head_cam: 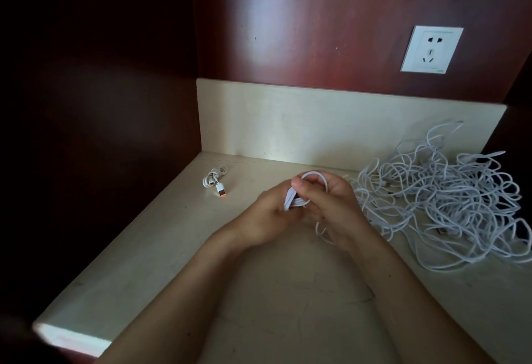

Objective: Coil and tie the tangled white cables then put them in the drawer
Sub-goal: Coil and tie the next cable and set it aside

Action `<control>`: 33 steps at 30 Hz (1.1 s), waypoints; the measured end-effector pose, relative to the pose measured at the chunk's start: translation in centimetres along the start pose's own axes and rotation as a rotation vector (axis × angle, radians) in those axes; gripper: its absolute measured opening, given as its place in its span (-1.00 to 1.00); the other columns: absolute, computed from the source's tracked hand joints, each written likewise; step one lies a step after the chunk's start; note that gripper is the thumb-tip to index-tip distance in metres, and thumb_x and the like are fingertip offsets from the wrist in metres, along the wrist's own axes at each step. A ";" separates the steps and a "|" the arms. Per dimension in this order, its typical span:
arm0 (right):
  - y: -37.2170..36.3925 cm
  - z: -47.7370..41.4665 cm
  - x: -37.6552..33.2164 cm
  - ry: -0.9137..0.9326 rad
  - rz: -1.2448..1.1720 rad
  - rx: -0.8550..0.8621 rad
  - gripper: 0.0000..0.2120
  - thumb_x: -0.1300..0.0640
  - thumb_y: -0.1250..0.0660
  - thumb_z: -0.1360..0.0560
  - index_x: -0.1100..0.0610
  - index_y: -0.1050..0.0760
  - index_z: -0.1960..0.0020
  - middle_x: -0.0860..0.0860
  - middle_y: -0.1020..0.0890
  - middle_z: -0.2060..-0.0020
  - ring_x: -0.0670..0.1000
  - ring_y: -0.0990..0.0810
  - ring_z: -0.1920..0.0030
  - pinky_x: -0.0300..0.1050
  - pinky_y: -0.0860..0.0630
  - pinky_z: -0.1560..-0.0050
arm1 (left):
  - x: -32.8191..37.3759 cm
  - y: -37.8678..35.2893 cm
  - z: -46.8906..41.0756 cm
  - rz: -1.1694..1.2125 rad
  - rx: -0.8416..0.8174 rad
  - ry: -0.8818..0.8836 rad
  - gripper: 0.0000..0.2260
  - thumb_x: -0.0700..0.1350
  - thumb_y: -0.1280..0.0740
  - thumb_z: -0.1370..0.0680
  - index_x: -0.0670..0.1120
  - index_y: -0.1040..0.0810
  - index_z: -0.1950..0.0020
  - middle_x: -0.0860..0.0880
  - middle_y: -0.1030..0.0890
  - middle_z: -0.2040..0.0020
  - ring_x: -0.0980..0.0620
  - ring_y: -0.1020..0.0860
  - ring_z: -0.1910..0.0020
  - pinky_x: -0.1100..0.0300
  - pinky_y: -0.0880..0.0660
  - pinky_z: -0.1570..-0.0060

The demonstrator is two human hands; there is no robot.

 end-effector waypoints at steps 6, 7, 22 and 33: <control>1.1 0.1 0.1 -0.051 -0.028 0.111 -0.90 0.31 -0.33 -0.54 0.28 -0.50 0.16 -0.13 -0.44 0.60 -0.19 -0.31 0.64 -0.38 -0.22 0.60 | -2.2 1.5 0.4 -0.486 0.066 0.185 -0.71 0.13 -0.19 -0.53 0.09 -0.60 -0.13 0.08 -0.65 -0.05 0.04 -0.59 -0.05 -0.01 -0.51 -0.06; 1.4 0.0 0.2 -0.060 -0.050 0.130 -0.86 0.30 -0.34 -0.54 0.25 -0.50 0.20 -0.11 -0.42 0.58 -0.20 -0.26 0.63 -0.36 -0.18 0.60 | -1.8 1.8 0.1 -0.575 0.086 0.176 -0.71 0.15 -0.19 -0.54 0.07 -0.60 -0.11 0.06 -0.65 -0.02 0.00 -0.58 -0.02 0.00 -0.51 -0.01; -0.1 -0.2 2.1 -0.200 -0.262 0.071 -0.78 0.22 -0.28 -0.57 0.14 -0.41 0.25 -0.07 -0.39 0.51 -0.19 -0.18 0.62 -0.35 -0.07 0.64 | -1.2 3.6 1.8 0.010 0.430 0.231 -0.57 0.28 -0.38 -0.30 0.00 -0.34 0.14 0.02 -0.59 0.34 0.00 -0.48 0.38 0.07 -0.43 0.29; -1.0 0.1 2.4 -0.178 -0.231 0.092 -0.87 0.20 -0.27 -0.59 0.18 -0.46 0.14 0.00 -0.48 0.40 -0.15 -0.22 0.59 -0.33 -0.10 0.62 | -2.3 5.9 2.0 0.098 0.573 0.165 -0.71 0.00 -0.27 -0.59 -0.05 -0.29 0.27 0.14 -0.36 0.47 0.12 -0.31 0.44 0.11 -0.32 0.30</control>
Point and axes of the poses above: each hand's wrist, its own z-axis away from the middle knuckle, its own y-axis out of the back of the hand, x = y × z, the point moved 10 cm from there along -z, towards the middle knuckle
